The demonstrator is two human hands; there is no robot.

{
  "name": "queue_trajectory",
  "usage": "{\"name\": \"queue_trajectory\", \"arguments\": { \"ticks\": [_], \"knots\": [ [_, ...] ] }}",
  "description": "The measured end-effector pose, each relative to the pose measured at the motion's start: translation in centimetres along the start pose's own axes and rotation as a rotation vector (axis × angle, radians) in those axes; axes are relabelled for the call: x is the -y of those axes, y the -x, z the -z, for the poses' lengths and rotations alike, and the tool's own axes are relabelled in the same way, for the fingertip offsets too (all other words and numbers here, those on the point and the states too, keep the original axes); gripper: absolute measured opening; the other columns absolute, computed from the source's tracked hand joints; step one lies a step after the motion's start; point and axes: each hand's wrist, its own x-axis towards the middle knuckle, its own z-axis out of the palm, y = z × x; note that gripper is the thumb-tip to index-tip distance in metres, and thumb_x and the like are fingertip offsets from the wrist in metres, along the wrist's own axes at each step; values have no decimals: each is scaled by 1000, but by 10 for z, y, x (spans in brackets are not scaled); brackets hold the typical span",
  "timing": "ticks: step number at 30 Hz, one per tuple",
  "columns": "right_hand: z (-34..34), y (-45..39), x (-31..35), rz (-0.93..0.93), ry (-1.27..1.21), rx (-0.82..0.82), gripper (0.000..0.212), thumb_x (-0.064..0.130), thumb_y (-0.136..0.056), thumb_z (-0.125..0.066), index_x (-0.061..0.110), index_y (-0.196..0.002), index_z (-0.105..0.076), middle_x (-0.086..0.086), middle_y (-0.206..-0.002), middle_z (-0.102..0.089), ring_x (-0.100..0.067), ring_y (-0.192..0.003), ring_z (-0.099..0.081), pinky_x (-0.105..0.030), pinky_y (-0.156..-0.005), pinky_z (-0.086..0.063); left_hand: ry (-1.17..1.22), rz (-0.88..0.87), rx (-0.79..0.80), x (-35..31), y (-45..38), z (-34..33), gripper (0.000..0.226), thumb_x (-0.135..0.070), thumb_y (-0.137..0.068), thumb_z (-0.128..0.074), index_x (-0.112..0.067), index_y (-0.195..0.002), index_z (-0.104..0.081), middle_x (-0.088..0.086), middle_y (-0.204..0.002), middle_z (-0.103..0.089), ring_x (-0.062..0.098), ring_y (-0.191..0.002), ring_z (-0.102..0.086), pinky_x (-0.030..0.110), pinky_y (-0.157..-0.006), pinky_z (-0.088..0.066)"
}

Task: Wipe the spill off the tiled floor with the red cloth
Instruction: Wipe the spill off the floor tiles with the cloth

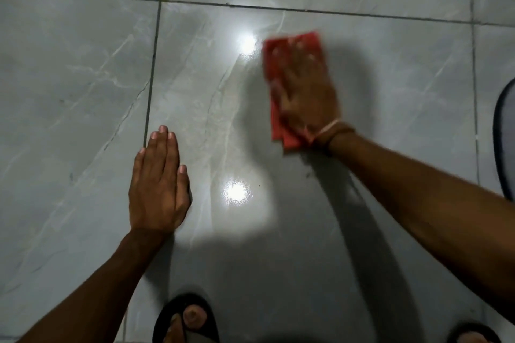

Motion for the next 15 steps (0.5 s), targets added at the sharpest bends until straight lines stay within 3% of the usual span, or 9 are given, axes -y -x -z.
{"name": "queue_trajectory", "arguments": {
  "ticks": [3, 5, 6, 8, 12, 14, 15],
  "knots": [
    [-6, 90, 45, 686, -89, 283, 57, 35, -105, -43, 16, -159, -35, -15, -167, -35, -31, -157, -27, -49, -130, -23, 4, 8, -8, 2, 0, 0, 61, -23, -103, -34, -2, -160, -26, 15, -169, -24, 26, -159, -19, 47, -129, -20],
    [-4, 84, 32, 933, -113, 401, 54, 33, -106, -44, 15, -156, -40, -14, -166, -36, -28, -158, -28, -47, -128, -27, 6, 10, -7, 1, 1, 0, 61, -23, -103, -33, -2, -160, -26, 15, -169, -24, 26, -159, -19, 46, -129, -19],
    [-4, 62, 20, 956, -108, 393, 51, 31, -106, -46, 14, -154, -44, -15, -164, -39, -29, -156, -31, -48, -127, -29, 7, 8, -9, 1, 1, 0, 61, -22, -103, -33, -2, -160, -26, 15, -169, -24, 26, -159, -19, 46, -130, -19],
    [-2, -3, 6, 769, -25, 287, 49, 30, -107, -45, 13, -154, -45, -14, -163, -42, -31, -154, -35, -50, -128, -30, 9, 12, -8, 1, 0, 0, 61, -22, -103, -34, -2, -160, -26, 14, -169, -23, 25, -159, -18, 44, -130, -17],
    [-4, -101, 11, 147, 92, 155, 54, 34, -109, -34, 20, -161, -29, -12, -170, -29, -28, -158, -26, -43, -130, -22, 43, 26, 5, 0, 0, 2, 61, -24, -103, -32, -2, -160, -26, 12, -169, -23, 25, -158, -18, 45, -129, -19],
    [-9, -100, 32, 90, 87, 136, 55, 33, -109, -32, 18, -161, -27, -13, -170, -27, -29, -158, -24, -43, -131, -19, 77, 16, 14, 1, -1, 5, 60, -19, -103, -35, -1, -159, -28, 13, -168, -24, 26, -158, -20, 47, -129, -20],
    [-12, -85, 43, 153, 76, 124, 56, 31, -108, -33, 15, -161, -28, -16, -169, -29, -32, -157, -26, -46, -131, -19, 101, 16, 23, 2, 1, 7, 59, -17, -102, -36, -1, -159, -28, 12, -168, -24, 26, -158, -20, 47, -129, -20]
  ]
}}
